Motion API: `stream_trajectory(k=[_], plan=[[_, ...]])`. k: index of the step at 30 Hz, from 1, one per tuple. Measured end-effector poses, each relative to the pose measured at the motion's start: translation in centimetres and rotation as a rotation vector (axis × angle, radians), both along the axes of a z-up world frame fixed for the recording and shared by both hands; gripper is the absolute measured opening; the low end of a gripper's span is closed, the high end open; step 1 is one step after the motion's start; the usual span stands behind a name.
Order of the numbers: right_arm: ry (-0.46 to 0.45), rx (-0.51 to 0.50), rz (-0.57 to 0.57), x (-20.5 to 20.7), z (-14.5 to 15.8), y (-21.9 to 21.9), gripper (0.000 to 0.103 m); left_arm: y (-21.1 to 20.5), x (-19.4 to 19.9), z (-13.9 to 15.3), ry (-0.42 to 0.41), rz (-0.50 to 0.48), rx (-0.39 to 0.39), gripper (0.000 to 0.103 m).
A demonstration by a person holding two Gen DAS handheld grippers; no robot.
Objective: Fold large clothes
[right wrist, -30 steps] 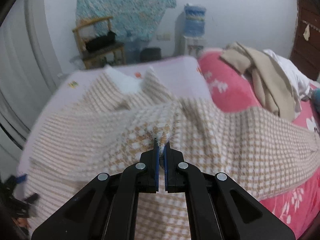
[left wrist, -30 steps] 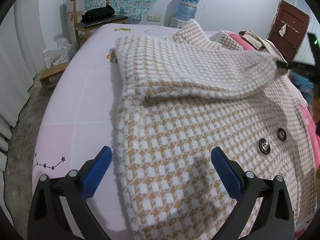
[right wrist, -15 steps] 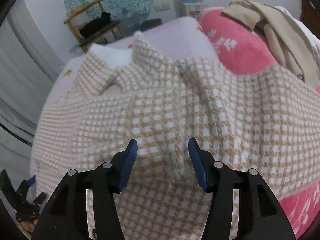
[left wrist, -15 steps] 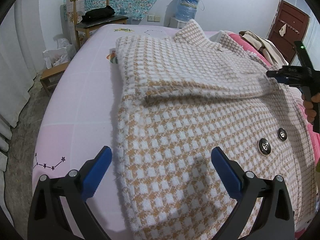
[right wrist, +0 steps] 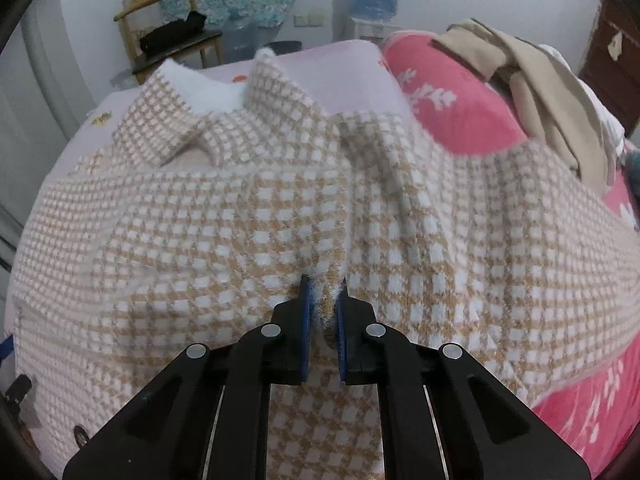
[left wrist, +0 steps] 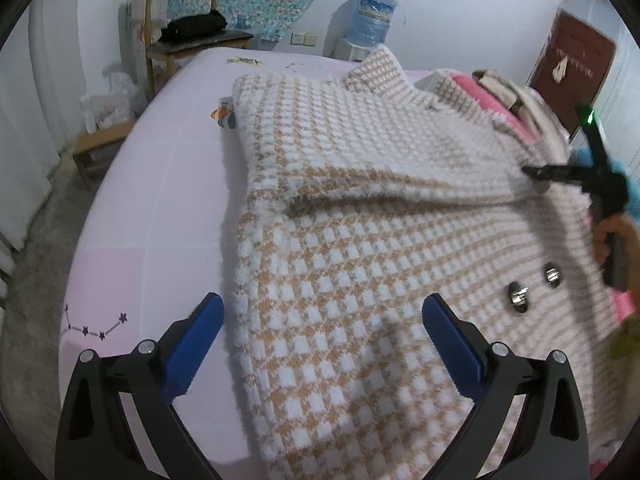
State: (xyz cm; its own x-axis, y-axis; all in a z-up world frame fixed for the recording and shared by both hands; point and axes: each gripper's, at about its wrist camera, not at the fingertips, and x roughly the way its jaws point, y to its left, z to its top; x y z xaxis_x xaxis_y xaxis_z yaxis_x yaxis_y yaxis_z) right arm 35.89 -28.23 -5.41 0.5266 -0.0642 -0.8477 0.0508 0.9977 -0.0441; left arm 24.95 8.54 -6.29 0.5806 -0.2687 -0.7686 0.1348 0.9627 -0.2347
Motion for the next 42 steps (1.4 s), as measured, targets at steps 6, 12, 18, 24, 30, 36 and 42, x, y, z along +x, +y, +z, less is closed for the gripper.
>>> stream_trajectory(k=[6,12,18,24,30,36,42], plan=[[-0.054,-0.043,0.044,0.1,1.5,0.2,0.01,1.3,0.3,5.3,-0.127,-0.059,-0.052,0.098],[0.003,-0.053,0.042,0.6,0.5,-0.4,0.024,-0.1,5.8,7.4,-0.116,-0.097,-0.041,0.098],[-0.09,-0.039,0.045,0.1,4.6,-0.1,0.037,-2.6,11.9,7.0,-0.097,-0.153,0.017,0.098],[-0.027,-0.004,0.135,3.8,2.0,2.5,0.037,-3.7,16.9,2.1,0.065,-0.096,0.087,0.097],[0.026,0.036,0.127,3.4,-0.6,1.3,0.037,-3.9,14.6,-0.1,0.039,-0.121,0.198,0.098],[0.041,-0.007,0.129,3.2,0.2,2.1,0.037,-3.5,14.3,0.0,0.03,-0.126,0.201,0.098],[-0.022,0.03,0.256,0.5,2.8,6.5,0.043,-4.3,12.4,2.0,-0.048,-0.173,0.22,0.098]])
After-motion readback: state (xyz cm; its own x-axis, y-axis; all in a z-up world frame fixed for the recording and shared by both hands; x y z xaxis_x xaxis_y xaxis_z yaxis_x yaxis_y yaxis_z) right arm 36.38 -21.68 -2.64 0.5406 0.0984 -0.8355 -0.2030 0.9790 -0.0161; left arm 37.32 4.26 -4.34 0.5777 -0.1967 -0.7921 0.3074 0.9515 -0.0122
